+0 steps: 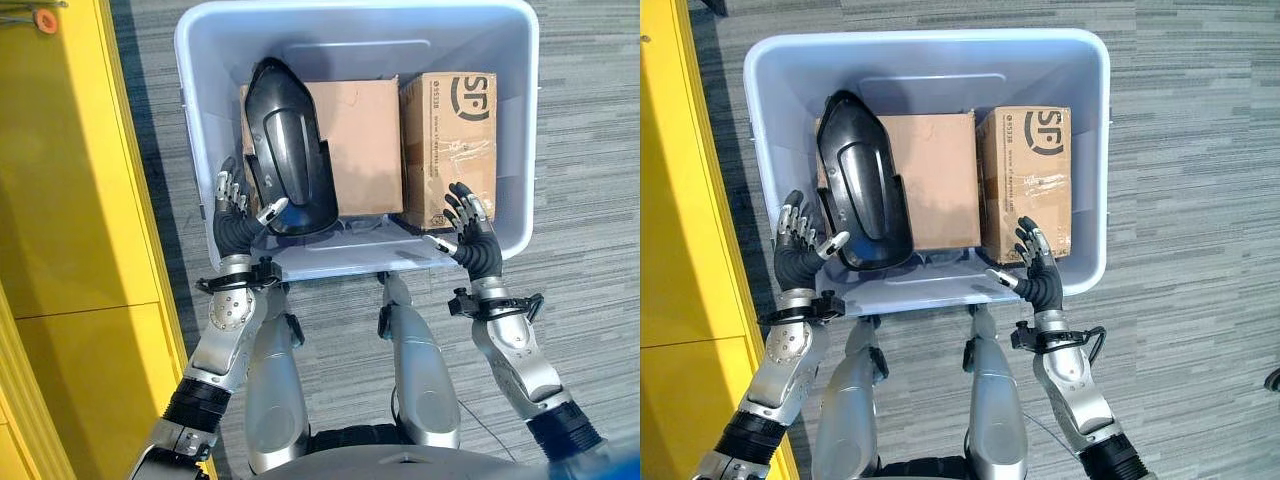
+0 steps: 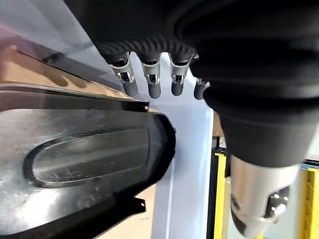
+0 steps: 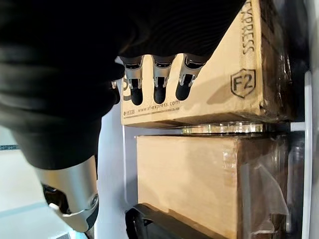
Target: Move parts from the plastic box to the shelf.
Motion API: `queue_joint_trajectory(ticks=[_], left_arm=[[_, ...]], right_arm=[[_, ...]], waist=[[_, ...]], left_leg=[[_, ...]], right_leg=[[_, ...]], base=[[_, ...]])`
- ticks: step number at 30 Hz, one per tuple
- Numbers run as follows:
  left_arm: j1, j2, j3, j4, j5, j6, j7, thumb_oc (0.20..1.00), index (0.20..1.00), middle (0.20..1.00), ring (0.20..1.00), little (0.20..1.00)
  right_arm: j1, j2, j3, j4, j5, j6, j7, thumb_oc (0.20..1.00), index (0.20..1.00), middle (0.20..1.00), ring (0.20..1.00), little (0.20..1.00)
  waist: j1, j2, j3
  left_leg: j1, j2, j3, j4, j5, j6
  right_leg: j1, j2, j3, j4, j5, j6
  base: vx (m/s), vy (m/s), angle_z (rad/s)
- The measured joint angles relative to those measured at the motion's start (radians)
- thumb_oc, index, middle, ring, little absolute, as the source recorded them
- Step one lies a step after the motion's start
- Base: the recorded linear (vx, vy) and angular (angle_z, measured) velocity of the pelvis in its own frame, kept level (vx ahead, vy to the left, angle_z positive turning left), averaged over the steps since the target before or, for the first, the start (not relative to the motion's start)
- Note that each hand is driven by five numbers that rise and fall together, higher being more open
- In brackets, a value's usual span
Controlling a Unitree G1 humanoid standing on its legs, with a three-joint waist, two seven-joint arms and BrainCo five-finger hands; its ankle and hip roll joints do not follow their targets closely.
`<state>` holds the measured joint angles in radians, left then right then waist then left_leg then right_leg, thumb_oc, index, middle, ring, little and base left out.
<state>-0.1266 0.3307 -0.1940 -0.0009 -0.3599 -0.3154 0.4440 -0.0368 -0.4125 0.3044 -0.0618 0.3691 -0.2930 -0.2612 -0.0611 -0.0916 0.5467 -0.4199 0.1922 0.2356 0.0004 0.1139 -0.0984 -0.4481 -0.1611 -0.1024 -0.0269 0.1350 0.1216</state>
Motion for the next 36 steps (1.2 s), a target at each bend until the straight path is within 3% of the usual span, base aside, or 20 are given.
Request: queue_joint_trajectory(ticks=[25,36], left_arm=[[-0.017,-0.047,0.006,0.114,-0.021,0.006,0.042,1.0,1.0,1.0,1.0,1.0],[-0.062,-0.041,0.053,0.156,-0.018,-0.001,0.128,1.0,1.0,1.0,1.0,1.0]], right_arm=[[0.0,0.0,0.02,0.003,0.0,-0.008,-0.021,1.0,1.0,1.0,1.0,1.0],[0.0,0.0,0.026,0.002,0.001,-0.012,-0.03,1.0,1.0,1.0,1.0,1.0]], waist=[[-0.022,-0.009,-0.002],[-0.033,-0.032,-0.003]], left_leg=[[-0.074,0.002,-0.016,-0.002,0.007,0.0],[-0.087,0.009,-0.026,-0.022,0.019,-0.003]], right_leg=[[-0.063,0.005,-0.012,0.0,0.004,-0.001],[-0.077,0.016,-0.022,-0.007,0.005,-0.002]], base=[[0.0,-0.002,0.01],[0.02,0.0,0.01]])
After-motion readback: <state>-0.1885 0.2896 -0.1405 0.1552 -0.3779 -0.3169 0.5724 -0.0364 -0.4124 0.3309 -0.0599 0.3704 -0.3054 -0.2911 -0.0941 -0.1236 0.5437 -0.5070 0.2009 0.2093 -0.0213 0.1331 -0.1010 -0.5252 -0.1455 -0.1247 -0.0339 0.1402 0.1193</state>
